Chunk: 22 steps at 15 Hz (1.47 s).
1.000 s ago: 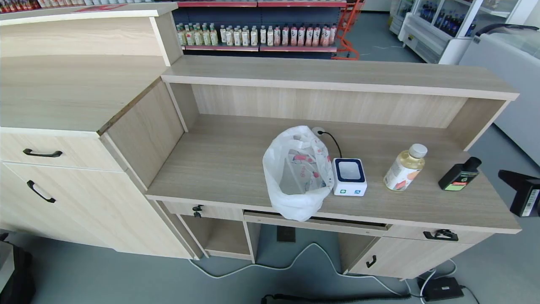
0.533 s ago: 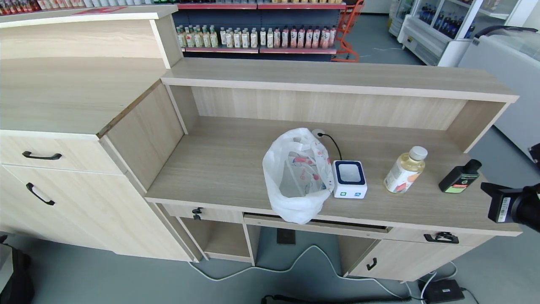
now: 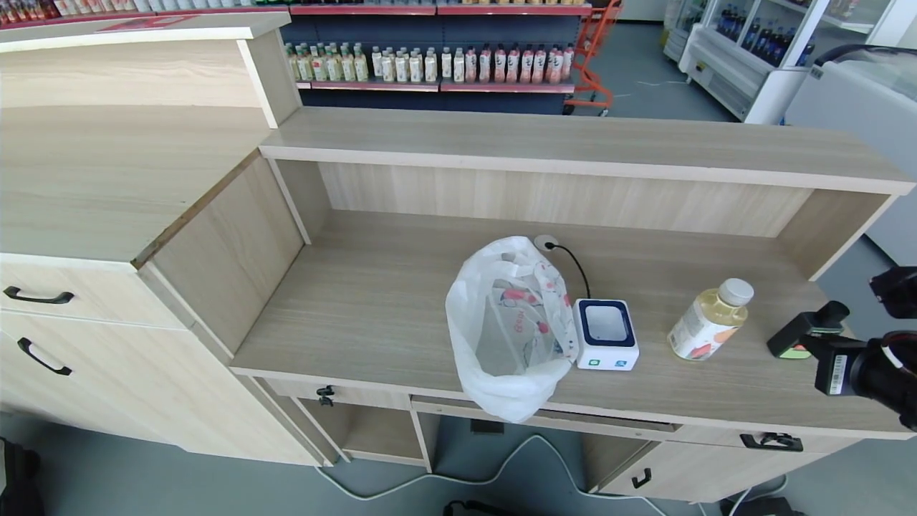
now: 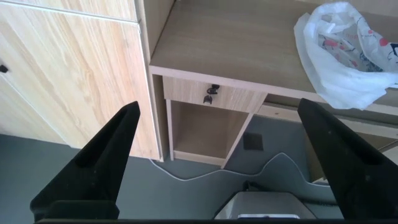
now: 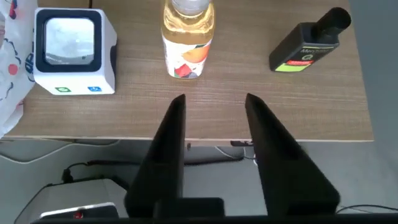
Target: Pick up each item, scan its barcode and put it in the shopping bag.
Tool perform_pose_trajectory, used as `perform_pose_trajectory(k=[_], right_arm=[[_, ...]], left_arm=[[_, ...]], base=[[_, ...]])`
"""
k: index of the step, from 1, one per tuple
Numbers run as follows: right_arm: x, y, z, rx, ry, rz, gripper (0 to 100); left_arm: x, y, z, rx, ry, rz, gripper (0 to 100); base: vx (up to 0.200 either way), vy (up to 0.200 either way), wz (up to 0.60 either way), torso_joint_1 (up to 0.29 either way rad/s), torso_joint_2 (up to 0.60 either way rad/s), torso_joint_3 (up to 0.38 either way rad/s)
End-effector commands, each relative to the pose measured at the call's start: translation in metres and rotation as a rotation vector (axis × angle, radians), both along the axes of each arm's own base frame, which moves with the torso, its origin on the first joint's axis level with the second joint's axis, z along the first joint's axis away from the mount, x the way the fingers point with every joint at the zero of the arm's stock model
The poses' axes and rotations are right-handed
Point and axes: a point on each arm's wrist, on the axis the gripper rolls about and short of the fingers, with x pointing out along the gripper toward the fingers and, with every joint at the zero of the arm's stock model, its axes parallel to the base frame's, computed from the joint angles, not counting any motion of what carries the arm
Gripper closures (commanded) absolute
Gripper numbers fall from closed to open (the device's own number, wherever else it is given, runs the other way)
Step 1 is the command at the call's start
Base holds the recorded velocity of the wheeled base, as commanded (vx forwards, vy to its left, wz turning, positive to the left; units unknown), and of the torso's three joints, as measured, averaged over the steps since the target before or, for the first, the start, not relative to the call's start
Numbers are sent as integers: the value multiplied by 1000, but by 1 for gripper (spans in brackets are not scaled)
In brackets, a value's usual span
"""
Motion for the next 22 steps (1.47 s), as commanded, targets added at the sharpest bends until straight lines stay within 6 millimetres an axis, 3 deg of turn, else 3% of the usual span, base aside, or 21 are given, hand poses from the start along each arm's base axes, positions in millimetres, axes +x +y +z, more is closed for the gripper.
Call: perform_pose_trajectory(k=[1, 4, 7, 9, 11, 17, 22], right_arm=[[-10, -1, -17, -7, 60, -28, 0], [-9, -5, -30, -6, 52, -58, 0], [12, -12, -49, -6, 30, -76, 0], [38, -18, -70, 0, -56, -77, 0], [49, -19, -80, 19, -72, -77, 0], [67, -21, -95, 45, -50, -85, 0], [104, -13, -94, 72, -133, -44, 0]], left_arm=[[0, 0, 0, -1, 0, 0, 0], [0, 0, 0, -1, 0, 0, 0], [0, 0, 0, -1, 0, 0, 0], [0, 0, 0, -1, 0, 0, 0], [0, 0, 0, -1, 0, 0, 0], [0, 0, 0, -1, 0, 0, 0], [0, 0, 0, -1, 0, 0, 0]], base=[[0, 0, 0, 0, 0, 0], [0, 0, 0, 0, 0, 0], [0, 0, 0, 0, 0, 0], [0, 0, 0, 0, 0, 0], [0, 0, 0, 0, 0, 0], [0, 0, 0, 0, 0, 0], [0, 0, 0, 0, 0, 0]])
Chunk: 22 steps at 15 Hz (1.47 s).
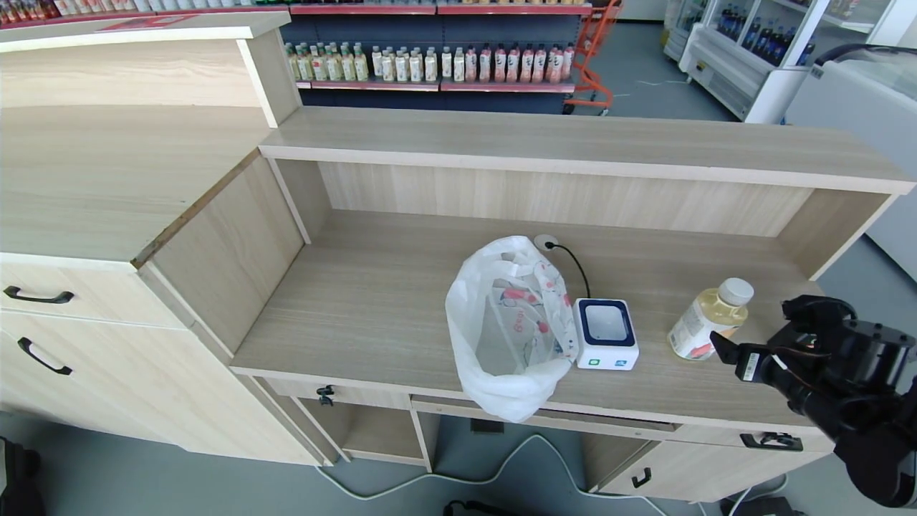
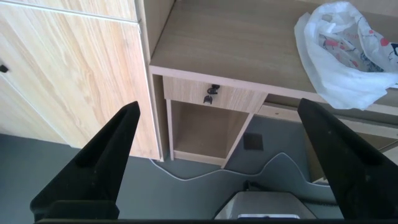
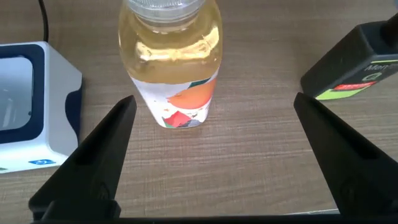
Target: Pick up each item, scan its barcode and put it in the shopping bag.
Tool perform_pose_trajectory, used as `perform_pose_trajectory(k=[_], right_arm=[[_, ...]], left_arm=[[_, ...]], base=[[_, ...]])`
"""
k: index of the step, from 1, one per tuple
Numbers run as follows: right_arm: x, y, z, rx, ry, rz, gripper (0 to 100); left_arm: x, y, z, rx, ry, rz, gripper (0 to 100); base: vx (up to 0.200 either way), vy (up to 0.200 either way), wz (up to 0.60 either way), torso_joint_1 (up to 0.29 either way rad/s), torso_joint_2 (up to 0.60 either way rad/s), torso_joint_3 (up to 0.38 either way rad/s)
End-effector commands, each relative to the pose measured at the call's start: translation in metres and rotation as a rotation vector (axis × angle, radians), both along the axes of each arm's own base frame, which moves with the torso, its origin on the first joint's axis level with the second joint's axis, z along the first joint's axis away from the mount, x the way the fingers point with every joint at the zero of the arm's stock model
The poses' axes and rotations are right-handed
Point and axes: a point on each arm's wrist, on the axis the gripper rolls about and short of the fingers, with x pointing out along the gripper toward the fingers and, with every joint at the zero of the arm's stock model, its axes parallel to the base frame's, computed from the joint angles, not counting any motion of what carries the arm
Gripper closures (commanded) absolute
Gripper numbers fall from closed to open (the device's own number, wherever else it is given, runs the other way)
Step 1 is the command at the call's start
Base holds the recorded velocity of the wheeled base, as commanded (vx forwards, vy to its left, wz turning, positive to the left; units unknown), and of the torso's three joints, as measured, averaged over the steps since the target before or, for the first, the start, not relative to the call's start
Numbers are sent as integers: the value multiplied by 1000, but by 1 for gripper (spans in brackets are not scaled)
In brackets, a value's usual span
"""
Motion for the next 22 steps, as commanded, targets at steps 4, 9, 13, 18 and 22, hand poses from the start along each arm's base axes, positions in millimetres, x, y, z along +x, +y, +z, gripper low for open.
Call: perform_pose_trajectory(k=[4, 9, 13, 18, 22], right_arm=[[21, 9, -9, -4, -12, 35, 0], [40, 10, -14, -15, -38, 47, 0], [52, 19, -18, -16, -55, 75, 0], [68, 20, -20, -54, -71, 86, 0], [75, 20, -25, -71, -42, 92, 0]], left_arm=[[0, 0, 0, -1, 0, 0, 0], [0, 0, 0, -1, 0, 0, 0], [0, 0, 0, -1, 0, 0, 0], [0, 0, 0, -1, 0, 0, 0], [0, 0, 0, -1, 0, 0, 0]], base=[[0, 0, 0, 0, 0, 0], [0, 0, 0, 0, 0, 0], [0, 0, 0, 0, 0, 0], [0, 0, 0, 0, 0, 0], [0, 0, 0, 0, 0, 0]])
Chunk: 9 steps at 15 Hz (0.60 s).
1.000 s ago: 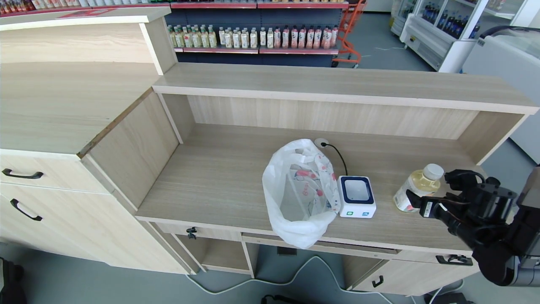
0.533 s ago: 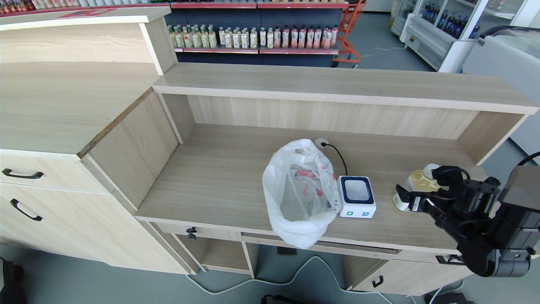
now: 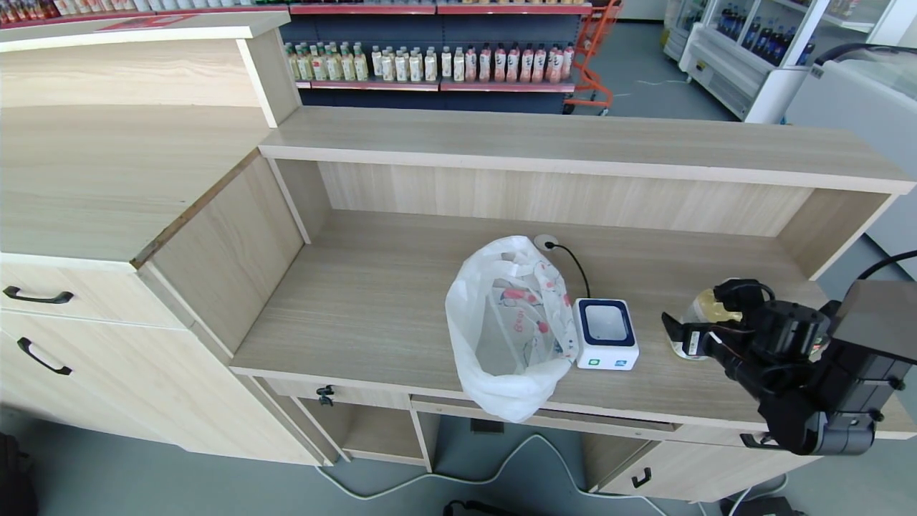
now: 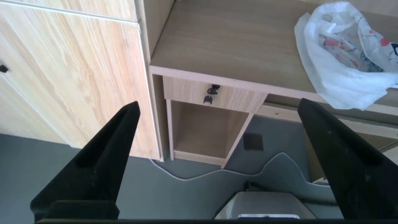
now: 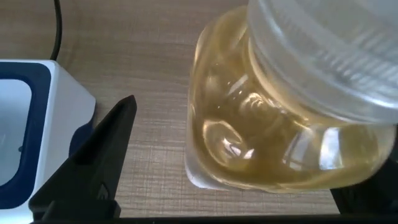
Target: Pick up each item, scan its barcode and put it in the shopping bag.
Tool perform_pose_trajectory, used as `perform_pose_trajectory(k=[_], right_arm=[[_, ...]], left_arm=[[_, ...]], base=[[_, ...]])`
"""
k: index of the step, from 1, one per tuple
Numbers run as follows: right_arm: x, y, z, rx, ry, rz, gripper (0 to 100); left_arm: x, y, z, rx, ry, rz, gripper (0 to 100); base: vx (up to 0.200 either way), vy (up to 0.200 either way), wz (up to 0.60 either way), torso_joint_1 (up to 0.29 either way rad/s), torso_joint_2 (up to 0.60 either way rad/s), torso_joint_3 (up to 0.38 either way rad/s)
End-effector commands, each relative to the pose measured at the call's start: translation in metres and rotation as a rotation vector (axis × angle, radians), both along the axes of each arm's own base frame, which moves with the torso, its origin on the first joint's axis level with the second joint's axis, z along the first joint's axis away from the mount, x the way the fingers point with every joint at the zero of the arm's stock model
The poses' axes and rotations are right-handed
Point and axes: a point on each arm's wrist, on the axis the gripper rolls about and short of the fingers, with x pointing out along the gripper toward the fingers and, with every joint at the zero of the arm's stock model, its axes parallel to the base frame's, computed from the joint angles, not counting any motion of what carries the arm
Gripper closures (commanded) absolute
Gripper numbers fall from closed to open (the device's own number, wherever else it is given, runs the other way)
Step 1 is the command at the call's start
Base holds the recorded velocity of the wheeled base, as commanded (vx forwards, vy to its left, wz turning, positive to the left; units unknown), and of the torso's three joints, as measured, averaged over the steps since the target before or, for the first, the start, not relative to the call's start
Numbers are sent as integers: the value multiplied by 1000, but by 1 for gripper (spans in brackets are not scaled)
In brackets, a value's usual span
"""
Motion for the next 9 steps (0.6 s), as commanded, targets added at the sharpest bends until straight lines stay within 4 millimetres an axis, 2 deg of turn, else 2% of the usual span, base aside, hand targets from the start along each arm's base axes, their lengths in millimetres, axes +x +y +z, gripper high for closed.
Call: perform_pose_trajectory(k=[1, 8, 9], right_arm=[[6, 0, -1, -2, -7, 2, 0], [24, -2, -8, -33, -25, 7, 0], [24, -1, -8, -33, -25, 8, 100]], left_arm=[[0, 0, 0, -1, 0, 0, 0], [0, 0, 0, -1, 0, 0, 0], [0, 0, 0, -1, 0, 0, 0]], base=[[0, 0, 0, 0, 0, 0], [0, 0, 0, 0, 0, 0], [0, 0, 0, 0, 0, 0]])
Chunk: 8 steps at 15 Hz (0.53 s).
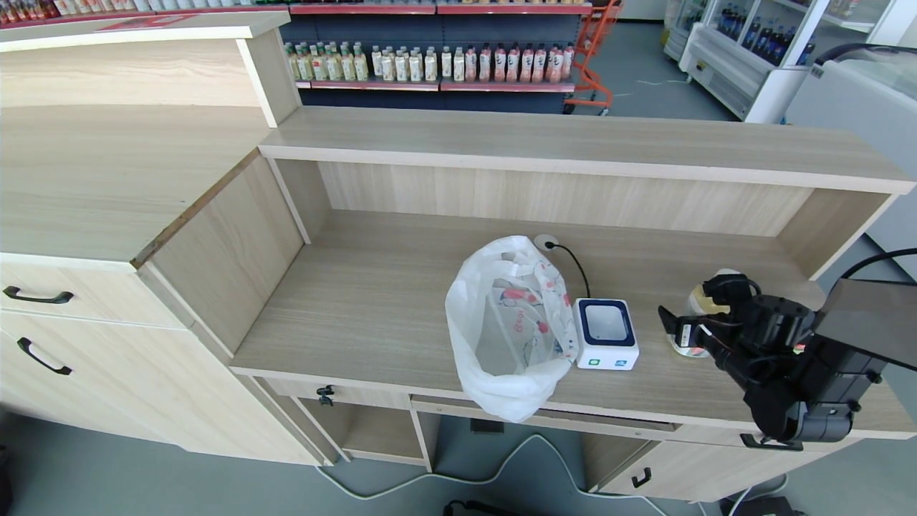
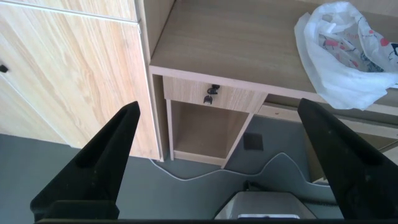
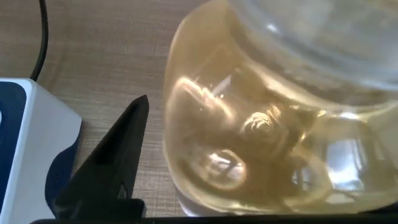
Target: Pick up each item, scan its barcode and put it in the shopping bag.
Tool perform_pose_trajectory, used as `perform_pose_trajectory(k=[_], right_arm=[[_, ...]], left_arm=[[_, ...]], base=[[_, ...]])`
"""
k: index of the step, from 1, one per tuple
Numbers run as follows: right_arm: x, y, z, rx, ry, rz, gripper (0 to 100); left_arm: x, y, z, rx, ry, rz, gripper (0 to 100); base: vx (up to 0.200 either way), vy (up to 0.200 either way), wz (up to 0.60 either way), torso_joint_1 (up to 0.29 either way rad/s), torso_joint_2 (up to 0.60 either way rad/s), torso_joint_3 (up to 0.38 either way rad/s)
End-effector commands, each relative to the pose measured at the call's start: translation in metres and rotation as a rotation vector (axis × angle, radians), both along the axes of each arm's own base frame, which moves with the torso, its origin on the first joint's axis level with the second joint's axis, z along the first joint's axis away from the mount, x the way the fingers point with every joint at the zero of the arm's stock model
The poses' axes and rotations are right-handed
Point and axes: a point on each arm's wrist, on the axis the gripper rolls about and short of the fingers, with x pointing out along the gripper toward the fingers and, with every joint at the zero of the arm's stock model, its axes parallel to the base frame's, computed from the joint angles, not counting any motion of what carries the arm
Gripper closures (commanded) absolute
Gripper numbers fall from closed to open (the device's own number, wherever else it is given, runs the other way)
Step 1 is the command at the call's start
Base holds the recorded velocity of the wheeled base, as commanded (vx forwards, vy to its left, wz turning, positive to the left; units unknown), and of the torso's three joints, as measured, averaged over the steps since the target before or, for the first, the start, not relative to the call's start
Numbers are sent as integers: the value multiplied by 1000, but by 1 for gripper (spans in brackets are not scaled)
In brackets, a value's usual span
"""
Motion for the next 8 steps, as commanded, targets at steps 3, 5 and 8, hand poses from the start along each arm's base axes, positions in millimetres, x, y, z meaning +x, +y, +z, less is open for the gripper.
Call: perform_pose_trajectory(k=[3, 5, 8], right_arm=[[5, 0, 4, -4, -24, 1, 100], [6, -1, 7, -18, -31, 0, 100], [6, -3, 6, -54, -26, 1, 100]], left_arm=[[0, 0, 0, 0, 0, 0, 0], [0, 0, 0, 0, 0, 0, 0], [0, 0, 0, 0, 0, 0, 0]], base=[[0, 0, 0, 0, 0, 0], [0, 0, 0, 0, 0, 0], [0, 0, 0, 0, 0, 0]])
